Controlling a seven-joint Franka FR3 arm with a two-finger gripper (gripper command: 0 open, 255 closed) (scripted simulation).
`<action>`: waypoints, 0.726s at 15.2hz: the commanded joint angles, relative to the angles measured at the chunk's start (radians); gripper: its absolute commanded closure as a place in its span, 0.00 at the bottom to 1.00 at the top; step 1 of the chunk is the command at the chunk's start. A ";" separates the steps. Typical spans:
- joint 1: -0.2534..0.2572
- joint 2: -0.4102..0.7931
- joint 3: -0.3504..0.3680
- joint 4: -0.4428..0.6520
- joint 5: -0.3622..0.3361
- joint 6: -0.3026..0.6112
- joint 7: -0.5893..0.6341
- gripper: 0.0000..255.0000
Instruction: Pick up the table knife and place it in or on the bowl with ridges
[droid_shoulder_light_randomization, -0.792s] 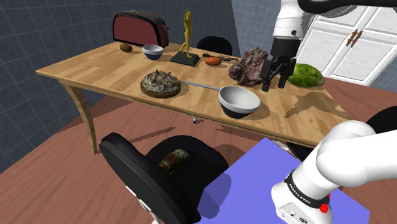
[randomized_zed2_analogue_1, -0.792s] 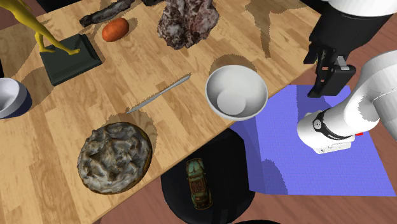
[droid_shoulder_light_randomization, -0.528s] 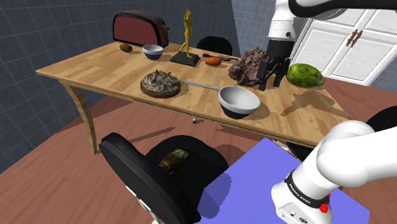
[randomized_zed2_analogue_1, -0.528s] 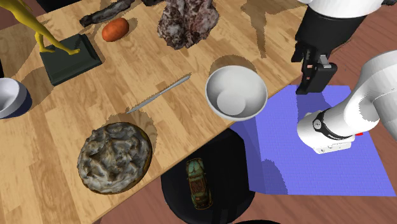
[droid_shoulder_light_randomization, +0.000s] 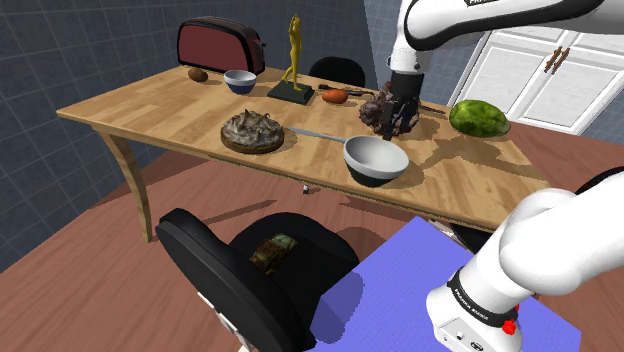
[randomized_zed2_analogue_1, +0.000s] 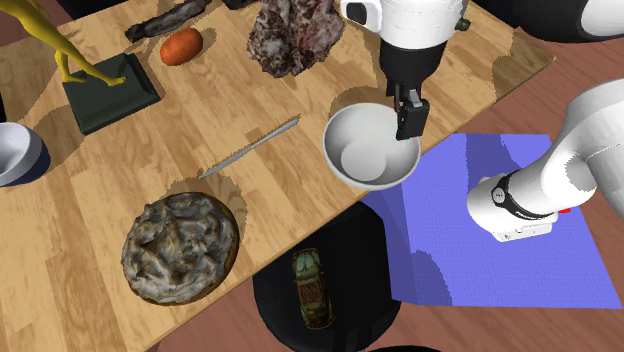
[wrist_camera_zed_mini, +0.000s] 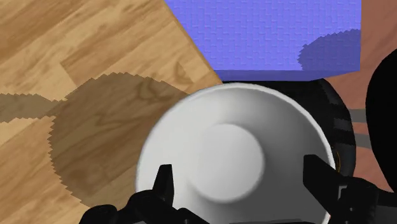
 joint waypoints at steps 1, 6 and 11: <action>0.007 0.073 -0.017 0.047 -0.010 0.035 -0.061 0.00; 0.024 0.260 -0.045 0.163 -0.014 0.125 -0.198 0.00; 0.031 0.447 -0.053 0.306 0.001 0.189 -0.328 0.00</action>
